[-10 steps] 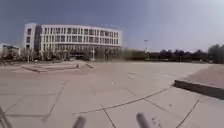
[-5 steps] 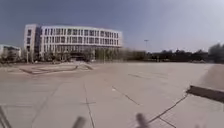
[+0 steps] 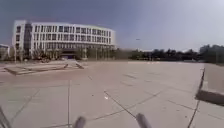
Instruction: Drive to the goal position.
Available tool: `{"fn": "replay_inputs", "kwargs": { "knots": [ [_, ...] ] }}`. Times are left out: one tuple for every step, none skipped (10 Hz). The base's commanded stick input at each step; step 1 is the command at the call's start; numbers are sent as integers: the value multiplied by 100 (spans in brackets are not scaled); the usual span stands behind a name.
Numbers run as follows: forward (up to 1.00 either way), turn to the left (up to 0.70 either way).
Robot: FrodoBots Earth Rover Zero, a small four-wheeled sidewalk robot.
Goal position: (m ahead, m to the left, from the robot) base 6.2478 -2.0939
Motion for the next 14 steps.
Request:
{"fn": "replay_inputs", "kwargs": {
  "knots": [
    [100,0],
    [100,0],
    [100,0],
    [100,0],
    [100,-2],
    [100,-35],
    [100,-40],
    [100,-40],
    [100,-40],
    [100,-31],
    [100,-9],
    [100,0],
    [100,0],
    [100,0]
  ]
}}
